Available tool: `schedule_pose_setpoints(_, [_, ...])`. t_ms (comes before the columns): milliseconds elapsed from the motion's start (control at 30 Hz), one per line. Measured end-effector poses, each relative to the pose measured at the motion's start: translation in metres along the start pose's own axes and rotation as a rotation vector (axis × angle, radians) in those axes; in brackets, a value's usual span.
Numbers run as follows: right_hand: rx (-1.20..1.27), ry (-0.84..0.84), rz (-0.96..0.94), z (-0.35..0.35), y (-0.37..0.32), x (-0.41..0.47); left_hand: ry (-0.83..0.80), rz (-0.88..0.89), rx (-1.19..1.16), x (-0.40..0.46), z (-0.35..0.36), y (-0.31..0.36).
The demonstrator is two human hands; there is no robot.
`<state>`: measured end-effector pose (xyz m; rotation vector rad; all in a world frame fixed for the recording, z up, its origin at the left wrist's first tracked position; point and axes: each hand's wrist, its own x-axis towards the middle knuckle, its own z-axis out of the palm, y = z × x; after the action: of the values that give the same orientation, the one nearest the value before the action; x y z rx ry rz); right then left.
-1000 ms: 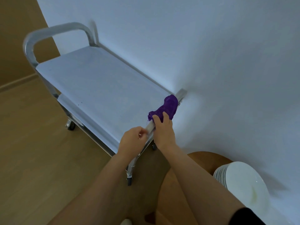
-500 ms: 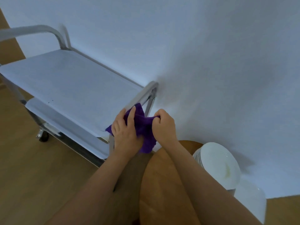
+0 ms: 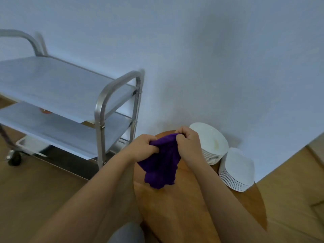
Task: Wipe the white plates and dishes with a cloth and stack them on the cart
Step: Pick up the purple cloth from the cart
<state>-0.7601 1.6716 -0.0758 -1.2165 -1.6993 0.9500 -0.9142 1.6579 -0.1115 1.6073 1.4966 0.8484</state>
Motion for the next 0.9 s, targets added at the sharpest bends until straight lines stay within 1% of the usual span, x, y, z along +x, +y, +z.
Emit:
schedule_pose_setpoints(33, [0.049, 0.033, 0.023, -0.009, 0.004, -0.012, -0.049, -0.007, -0.058, -0.007, 0.006, 0.005])
schedule_pose_setpoints(133, [0.263, 0.151, 0.120, -0.032, 0.009, -0.041, -0.125, -0.060, -0.302, -0.030, 0.023, 0.022])
schedule_pose_setpoints(200, [0.447, 0.163, 0.190, -0.043, 0.012, -0.060, -0.156, -0.066, -0.435, -0.044, 0.029, 0.034])
schedule_pose_setpoints(267, [0.598, 0.103, 0.221, -0.048, 0.014, -0.078, -0.162, -0.054, -0.532, -0.055, 0.032, 0.045])
schedule_pose_setpoints(300, [0.621, 0.050, 0.219, -0.049, 0.015, -0.087, -0.157, -0.035, -0.567, -0.060, 0.033, 0.051])
schedule_pose_setpoints(400, [0.564, -0.105, 0.209, -0.046, 0.013, -0.106, -0.142, 0.017, -0.644, -0.069, 0.030, 0.069])
schedule_pose_setpoints(467, [0.594, -0.162, 0.200, -0.041, 0.009, -0.114, -0.112, 0.036, -0.660, -0.070, 0.026, 0.082])
schedule_pose_setpoints(533, [0.682, -0.169, 0.174, -0.038, -0.001, -0.117, -0.118, 0.042, -0.704, -0.070, 0.024, 0.096])
schedule_pose_setpoints(633, [0.807, -0.116, 0.141, -0.044, -0.012, -0.117, -0.154, 0.042, -0.828, -0.068, 0.027, 0.113])
schedule_pose_setpoints(700, [0.847, -0.081, 0.116, -0.055, -0.011, -0.119, -0.179, 0.051, -0.841, -0.065, 0.033, 0.119])
schedule_pose_setpoints(767, [0.836, -0.063, 0.109, -0.068, -0.005, -0.123, -0.194, 0.027, -0.793, -0.060, 0.040, 0.121])
schedule_pose_setpoints(833, [0.769, -0.022, 0.122, -0.080, 0.005, -0.128, -0.180, -0.013, -0.699, -0.051, 0.046, 0.118])
schedule_pose_setpoints(900, [0.699, 0.054, 0.148, -0.091, 0.014, -0.130, -0.180, -0.058, -0.600, -0.039, 0.053, 0.113])
